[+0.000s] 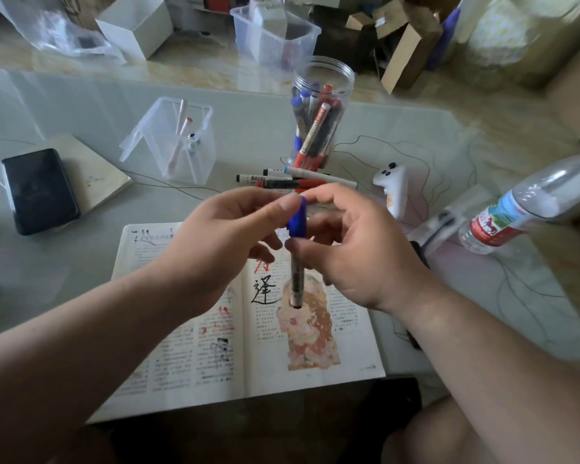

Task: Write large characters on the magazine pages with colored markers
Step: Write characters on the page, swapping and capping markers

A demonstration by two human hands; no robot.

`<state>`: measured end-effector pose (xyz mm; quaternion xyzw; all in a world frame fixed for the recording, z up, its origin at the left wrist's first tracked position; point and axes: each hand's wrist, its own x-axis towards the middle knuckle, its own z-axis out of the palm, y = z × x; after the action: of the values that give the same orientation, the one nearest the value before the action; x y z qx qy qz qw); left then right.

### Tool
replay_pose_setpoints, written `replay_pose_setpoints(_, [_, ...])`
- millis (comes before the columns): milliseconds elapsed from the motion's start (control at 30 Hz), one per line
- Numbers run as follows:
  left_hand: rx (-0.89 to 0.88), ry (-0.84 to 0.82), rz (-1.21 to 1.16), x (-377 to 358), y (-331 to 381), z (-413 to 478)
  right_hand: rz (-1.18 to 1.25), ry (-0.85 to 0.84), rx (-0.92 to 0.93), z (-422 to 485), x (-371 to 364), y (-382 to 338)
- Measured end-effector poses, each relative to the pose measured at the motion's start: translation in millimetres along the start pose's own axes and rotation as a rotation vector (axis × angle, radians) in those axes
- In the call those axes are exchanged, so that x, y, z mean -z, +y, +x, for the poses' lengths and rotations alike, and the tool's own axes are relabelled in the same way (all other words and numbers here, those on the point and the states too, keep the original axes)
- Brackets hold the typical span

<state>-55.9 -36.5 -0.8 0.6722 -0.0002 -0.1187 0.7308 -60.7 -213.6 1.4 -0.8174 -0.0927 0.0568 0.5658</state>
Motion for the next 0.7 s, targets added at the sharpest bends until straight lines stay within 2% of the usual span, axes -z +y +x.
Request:
replay_pose_setpoints(100, [-0.041, 0.096, 0.043, -6, 9, -1, -0.078, 0.095, 0.033, -6, 12, -2])
replay_pose_setpoints(200, [-0.107, 0.103, 0.271, -30, 26, -1, -0.226, 0.224, 0.116, -22, 43, -19])
replay_pose_setpoints(300, [-0.188, 0.044, 0.526, -71, 51, -5, -0.344, 0.401, 0.186, -53, 93, -43])
replay_pose_setpoints(400, [-0.290, -0.094, 0.670, -136, 75, -15, -0.400, 0.622, 0.222, -117, 150, -51])
replay_pose_setpoints(500, [-0.375, -0.259, 0.685, -222, 81, -38, -0.478, 0.828, 0.161, -213, 200, -43])
replay_pose_setpoints(567, [-0.423, -0.417, 0.663, -284, 71, -62, -0.543, 0.957, 0.058, -285, 221, -32])
replay_pose_setpoints(700, [-0.441, -0.721, 0.701, -387, 30, -123, -0.612, 1.125, -0.267, -415, 230, -1])
